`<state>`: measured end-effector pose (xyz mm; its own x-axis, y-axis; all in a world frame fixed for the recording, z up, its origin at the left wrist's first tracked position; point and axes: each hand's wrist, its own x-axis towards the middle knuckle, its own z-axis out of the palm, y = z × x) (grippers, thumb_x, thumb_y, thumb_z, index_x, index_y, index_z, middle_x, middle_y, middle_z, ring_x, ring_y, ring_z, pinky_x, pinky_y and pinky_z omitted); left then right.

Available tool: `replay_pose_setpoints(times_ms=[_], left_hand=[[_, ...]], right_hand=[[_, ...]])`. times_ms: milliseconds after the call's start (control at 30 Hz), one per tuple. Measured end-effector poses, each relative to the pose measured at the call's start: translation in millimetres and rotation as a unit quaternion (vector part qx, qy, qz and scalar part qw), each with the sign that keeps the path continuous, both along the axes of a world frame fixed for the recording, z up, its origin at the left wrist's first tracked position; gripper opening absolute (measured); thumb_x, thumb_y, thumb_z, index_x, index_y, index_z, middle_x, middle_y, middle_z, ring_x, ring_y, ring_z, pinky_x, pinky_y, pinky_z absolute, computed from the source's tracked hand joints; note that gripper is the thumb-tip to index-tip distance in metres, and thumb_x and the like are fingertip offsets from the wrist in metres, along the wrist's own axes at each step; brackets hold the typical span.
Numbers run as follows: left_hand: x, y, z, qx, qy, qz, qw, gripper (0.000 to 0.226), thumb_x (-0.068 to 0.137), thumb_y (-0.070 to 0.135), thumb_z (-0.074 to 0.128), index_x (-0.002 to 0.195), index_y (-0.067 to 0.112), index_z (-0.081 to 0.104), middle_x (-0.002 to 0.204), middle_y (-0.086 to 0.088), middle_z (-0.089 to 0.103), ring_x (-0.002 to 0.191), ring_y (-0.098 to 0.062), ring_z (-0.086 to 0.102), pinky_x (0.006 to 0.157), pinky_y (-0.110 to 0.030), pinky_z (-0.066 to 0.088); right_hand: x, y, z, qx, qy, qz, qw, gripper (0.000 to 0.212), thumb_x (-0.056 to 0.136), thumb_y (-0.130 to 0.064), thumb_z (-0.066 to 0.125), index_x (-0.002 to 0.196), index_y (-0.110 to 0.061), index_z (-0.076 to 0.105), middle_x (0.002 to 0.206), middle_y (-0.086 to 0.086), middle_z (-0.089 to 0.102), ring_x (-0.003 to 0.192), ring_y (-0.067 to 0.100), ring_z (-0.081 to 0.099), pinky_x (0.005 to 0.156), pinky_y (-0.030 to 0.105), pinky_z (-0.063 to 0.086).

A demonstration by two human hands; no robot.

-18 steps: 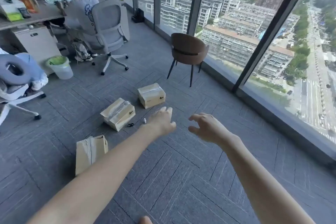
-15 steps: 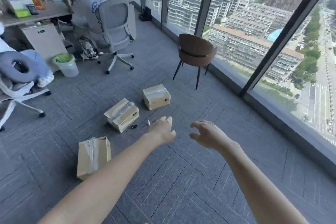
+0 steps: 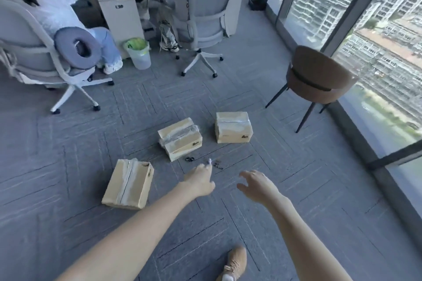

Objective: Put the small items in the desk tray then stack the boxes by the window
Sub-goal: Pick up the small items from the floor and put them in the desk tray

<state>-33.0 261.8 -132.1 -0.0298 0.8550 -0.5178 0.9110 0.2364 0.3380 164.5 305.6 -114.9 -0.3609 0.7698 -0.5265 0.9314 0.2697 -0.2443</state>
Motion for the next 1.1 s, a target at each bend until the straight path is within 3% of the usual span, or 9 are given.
replay_pose_setpoints(times_ms=[200, 333, 600, 833, 1100], left_hand=[[10, 67, -8, -0.054, 0.016, 0.082, 0.995, 0.027, 0.095, 0.031, 0.052, 0.114, 0.012, 0.047, 0.115, -0.008, 0.052, 0.101, -0.028, 0.057, 0.083, -0.041, 0.050], [8, 104, -14, -0.066, 0.013, 0.118, 0.991, 0.034, 0.096, 0.035, 0.051, 0.122, 0.013, 0.047, 0.117, -0.006, 0.054, 0.100, -0.027, 0.058, 0.077, -0.038, 0.048], [-20, 176, -59, -0.091, -0.024, 0.198, 0.976, 0.040, 0.094, 0.036, 0.052, 0.127, 0.013, 0.049, 0.125, -0.007, 0.055, 0.109, -0.027, 0.057, 0.087, -0.040, 0.049], [-47, 231, -93, -0.097, -0.055, 0.278, 0.954, 0.061, 0.093, 0.044, 0.053, 0.143, 0.012, 0.041, 0.142, -0.009, 0.049, 0.127, -0.029, 0.052, 0.099, -0.042, 0.047], [-20, 271, -131, -0.083, -0.048, 0.363, 0.927, 0.063, 0.090, 0.046, 0.062, 0.142, 0.016, 0.044, 0.142, -0.004, 0.052, 0.124, -0.024, 0.055, 0.089, -0.033, 0.043]], right_hand=[[12, 114, -20, -0.060, 0.014, 0.054, 0.997, 0.042, 0.097, -0.033, 0.050, 0.137, -0.021, 0.055, 0.136, 0.006, 0.060, 0.123, 0.024, 0.058, 0.098, 0.040, 0.051], [7, 173, -29, -0.078, 0.014, 0.094, 0.992, 0.041, 0.096, -0.028, 0.049, 0.136, -0.019, 0.055, 0.135, 0.009, 0.060, 0.121, 0.026, 0.059, 0.093, 0.038, 0.050], [-32, 278, -56, -0.093, 0.000, 0.178, 0.980, 0.039, 0.099, -0.023, 0.047, 0.137, -0.021, 0.054, 0.135, 0.007, 0.060, 0.120, 0.024, 0.059, 0.092, 0.038, 0.052], [-65, 357, -94, -0.113, -0.006, 0.199, 0.973, 0.040, 0.101, -0.029, 0.047, 0.139, -0.021, 0.056, 0.138, 0.008, 0.060, 0.121, 0.024, 0.061, 0.096, 0.040, 0.053], [-59, 418, -156, -0.161, -0.001, 0.256, 0.953, 0.042, 0.101, -0.024, 0.049, 0.143, -0.017, 0.050, 0.137, 0.010, 0.061, 0.120, 0.028, 0.061, 0.096, 0.040, 0.051]])
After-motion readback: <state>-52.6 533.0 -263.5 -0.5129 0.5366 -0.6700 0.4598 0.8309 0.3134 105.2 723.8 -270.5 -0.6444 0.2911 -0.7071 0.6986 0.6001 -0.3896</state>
